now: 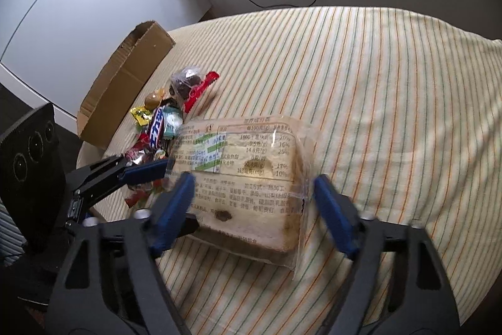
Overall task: Organize snacks
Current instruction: 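Move both tools to the wrapped bread loaf and close the right tool on it, then lift the bread loaf with the right tool and carry it over the box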
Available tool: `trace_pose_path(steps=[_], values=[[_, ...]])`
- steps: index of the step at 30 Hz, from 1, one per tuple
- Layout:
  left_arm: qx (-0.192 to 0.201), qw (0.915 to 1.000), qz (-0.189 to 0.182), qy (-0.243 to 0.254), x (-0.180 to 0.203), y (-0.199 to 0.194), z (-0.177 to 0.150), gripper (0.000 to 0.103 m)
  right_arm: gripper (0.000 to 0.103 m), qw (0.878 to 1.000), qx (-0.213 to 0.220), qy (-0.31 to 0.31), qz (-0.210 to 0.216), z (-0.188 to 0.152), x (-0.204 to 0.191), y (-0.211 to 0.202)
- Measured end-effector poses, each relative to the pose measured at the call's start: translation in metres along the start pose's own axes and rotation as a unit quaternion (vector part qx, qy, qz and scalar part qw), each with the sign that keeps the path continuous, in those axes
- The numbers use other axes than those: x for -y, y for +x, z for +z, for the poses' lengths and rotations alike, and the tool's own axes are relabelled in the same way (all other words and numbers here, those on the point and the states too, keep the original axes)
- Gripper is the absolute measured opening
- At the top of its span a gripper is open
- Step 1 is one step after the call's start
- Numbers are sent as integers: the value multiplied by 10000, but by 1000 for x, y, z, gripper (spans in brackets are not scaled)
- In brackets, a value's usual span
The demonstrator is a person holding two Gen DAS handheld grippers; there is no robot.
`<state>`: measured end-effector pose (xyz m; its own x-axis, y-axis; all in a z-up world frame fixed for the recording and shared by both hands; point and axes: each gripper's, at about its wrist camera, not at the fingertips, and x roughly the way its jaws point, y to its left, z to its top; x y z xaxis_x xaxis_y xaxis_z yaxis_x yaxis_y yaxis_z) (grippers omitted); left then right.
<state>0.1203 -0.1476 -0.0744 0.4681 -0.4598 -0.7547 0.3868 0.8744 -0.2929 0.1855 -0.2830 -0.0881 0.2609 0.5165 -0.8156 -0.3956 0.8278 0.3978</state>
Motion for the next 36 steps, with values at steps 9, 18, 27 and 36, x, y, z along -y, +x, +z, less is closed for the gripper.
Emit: trace_pose_path(steps=[9, 18, 27, 36], values=[[87, 9999, -91, 15, 3, -1, 3, 62, 67, 9999, 32, 27, -112, 0, -3, -8], [441, 9990, 12, 16, -6, -35, 3, 62, 67, 9995, 222, -142, -195, 6, -23, -24], [876, 9957, 183, -221, -32, -78, -2, 62, 67, 9979, 363, -507, -167, 25, -69, -28], [1240, 9897, 540, -468, -68, -115, -11, 62, 67, 9951, 339, -933, 17, 48, -123, -9]])
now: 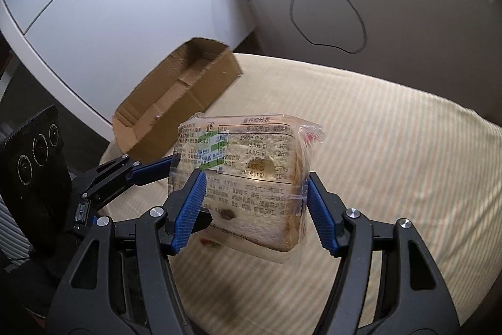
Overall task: Organize snacks
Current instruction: 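Lift the bread loaf with the right tool and carry it over the box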
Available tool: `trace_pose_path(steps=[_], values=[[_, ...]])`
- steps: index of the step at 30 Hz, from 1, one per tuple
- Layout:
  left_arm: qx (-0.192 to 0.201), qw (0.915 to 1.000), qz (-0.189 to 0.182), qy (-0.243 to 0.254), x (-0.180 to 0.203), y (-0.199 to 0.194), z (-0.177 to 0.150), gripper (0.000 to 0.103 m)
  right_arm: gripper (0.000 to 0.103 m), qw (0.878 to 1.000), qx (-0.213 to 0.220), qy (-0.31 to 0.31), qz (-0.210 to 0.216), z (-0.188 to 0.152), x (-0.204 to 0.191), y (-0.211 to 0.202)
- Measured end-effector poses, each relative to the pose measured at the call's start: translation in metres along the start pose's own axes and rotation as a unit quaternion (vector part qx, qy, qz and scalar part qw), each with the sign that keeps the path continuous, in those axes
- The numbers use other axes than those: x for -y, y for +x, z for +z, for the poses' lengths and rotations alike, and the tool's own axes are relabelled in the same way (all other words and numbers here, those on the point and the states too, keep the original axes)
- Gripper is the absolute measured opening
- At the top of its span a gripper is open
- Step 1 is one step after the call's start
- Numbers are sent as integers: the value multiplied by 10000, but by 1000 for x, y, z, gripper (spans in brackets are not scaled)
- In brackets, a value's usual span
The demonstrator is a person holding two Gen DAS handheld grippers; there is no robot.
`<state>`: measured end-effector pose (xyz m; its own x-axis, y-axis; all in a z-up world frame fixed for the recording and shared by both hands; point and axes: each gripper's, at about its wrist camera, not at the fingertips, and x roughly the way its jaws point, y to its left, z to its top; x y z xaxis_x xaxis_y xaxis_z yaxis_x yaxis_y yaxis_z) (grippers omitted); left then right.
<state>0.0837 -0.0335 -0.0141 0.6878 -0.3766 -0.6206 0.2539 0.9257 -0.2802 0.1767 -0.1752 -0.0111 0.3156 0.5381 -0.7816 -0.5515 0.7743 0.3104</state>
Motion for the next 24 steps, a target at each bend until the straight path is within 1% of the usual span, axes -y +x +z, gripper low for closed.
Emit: trace_pose_path(steps=[10, 16, 24], values=[[299, 9977, 482, -362, -56, -30, 6, 62, 67, 9985, -96, -395, 371, 38, -58, 41], [370, 9943, 786, -612, -95, -44, 5, 62, 67, 9960, -214, -633, 592, 58, -94, 73], [428, 9894, 1094, -853, -133, -54, 7, 62, 67, 9920, -387, -875, 820, 82, -128, 110]])
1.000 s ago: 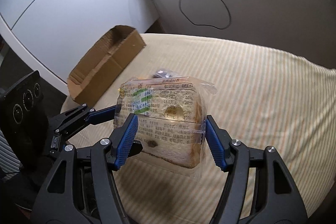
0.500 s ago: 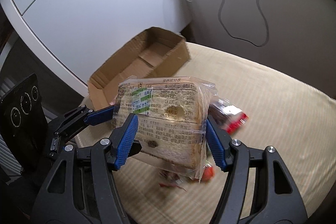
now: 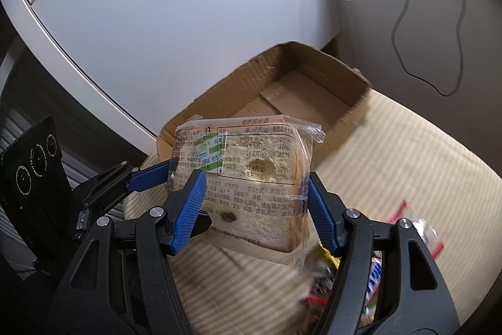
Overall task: Organize snacks
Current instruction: 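Lift the bread loaf with the right tool and carry it over the box, then lower the bread loaf into the box and open the right tool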
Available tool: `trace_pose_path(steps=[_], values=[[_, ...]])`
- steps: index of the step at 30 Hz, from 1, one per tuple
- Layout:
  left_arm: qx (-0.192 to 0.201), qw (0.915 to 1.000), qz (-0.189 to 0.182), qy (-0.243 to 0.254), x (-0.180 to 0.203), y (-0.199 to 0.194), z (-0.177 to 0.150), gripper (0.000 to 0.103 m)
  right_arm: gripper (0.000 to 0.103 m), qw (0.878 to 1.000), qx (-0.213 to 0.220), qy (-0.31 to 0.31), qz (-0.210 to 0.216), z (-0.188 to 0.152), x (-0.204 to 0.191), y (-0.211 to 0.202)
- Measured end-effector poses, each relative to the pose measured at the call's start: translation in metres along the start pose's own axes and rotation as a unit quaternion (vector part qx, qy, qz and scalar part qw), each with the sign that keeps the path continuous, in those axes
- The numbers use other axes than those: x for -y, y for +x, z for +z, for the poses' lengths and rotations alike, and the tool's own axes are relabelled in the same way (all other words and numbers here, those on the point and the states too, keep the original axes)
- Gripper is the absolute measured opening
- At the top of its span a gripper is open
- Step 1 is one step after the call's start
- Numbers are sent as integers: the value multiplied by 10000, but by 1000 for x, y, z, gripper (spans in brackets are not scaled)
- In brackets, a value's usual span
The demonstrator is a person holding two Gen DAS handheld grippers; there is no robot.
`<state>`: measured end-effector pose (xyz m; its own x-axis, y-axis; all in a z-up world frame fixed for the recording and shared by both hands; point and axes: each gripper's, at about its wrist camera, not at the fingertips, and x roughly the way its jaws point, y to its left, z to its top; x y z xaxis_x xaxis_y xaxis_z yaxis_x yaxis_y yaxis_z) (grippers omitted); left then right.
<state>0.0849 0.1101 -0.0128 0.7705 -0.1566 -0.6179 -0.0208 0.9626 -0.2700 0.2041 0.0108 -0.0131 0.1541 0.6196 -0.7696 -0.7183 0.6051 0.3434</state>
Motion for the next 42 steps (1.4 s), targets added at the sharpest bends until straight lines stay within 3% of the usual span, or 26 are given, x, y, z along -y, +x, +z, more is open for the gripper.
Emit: trace_pose_path(steps=[12, 22, 31, 34, 42], values=[[-147, 9989, 341, -303, -45, 22, 9, 62, 67, 9992, -329, -195, 150, 34, -15, 57], [-277, 9980, 472, -324, -54, 38, 9, 62, 67, 9981, -571, -184, 148, 43, -9, 87], [-242, 9977, 618, -158, -48, 35, 8, 62, 69, 9984, -510, -233, -118, 45, -7, 87], [-213, 9975, 671, -114, -46, 31, 8, 62, 77, 9986, -420, -251, -182, 46, -8, 81], [-87, 9976, 685, -98, -40, 15, 5, 62, 77, 9981, -293, -393, -369, 40, -13, 57]])
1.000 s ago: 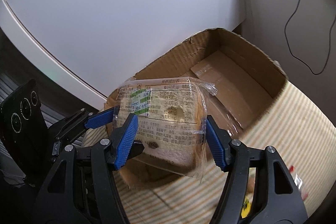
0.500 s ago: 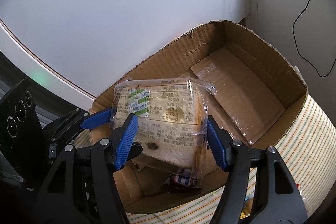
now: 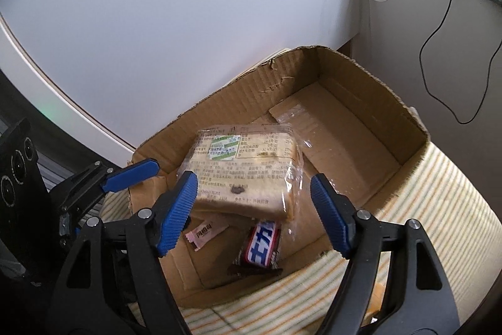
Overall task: Organize snacks
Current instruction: 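Lower the bread loaf into the box and open the right tool, then return both tools to the snack pile, left tool toward the red candy bag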
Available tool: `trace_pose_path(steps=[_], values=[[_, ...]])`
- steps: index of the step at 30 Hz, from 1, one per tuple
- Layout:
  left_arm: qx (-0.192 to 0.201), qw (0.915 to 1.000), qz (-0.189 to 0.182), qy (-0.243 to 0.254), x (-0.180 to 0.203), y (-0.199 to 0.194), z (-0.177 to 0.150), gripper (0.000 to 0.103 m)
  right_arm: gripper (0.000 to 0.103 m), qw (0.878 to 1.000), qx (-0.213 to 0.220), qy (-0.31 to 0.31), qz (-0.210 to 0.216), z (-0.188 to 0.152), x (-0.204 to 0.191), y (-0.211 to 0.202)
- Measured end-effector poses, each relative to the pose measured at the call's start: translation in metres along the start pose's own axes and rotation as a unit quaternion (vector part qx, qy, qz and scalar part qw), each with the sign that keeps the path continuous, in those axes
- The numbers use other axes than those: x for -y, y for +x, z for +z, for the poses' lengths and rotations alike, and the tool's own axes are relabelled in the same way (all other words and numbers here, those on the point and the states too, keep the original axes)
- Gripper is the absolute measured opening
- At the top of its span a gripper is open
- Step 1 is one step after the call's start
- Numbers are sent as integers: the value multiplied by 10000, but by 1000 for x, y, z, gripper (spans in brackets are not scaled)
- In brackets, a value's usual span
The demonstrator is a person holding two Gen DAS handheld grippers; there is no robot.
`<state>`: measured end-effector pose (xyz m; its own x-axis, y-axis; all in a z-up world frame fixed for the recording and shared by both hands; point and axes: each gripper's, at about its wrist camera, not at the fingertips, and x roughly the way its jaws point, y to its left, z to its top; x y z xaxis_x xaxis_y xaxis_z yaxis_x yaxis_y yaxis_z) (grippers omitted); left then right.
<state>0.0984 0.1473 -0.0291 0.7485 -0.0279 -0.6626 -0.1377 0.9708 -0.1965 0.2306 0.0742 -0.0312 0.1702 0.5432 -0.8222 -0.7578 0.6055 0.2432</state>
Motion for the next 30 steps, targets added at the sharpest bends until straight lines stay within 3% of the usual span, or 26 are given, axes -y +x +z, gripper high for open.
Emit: trace_pose_path(steps=[8, 18, 25, 30], values=[[212, 9994, -213, 164, 26, -31, -8, 62, 77, 9985, 347, -93, -418, -33, 4, -56], [100, 9964, -741, 411, 75, -43, -31, 62, 77, 9925, 798, 305, -872, -113, 43, -136], [-183, 9925, -1080, 549, 107, -43, -52, 62, 77, 9894, 601, 237, -1303, -166, 53, -153], [-453, 9881, -1305, 673, 131, -37, -65, 62, 77, 9900, 440, 271, -1315, -190, 65, -149]])
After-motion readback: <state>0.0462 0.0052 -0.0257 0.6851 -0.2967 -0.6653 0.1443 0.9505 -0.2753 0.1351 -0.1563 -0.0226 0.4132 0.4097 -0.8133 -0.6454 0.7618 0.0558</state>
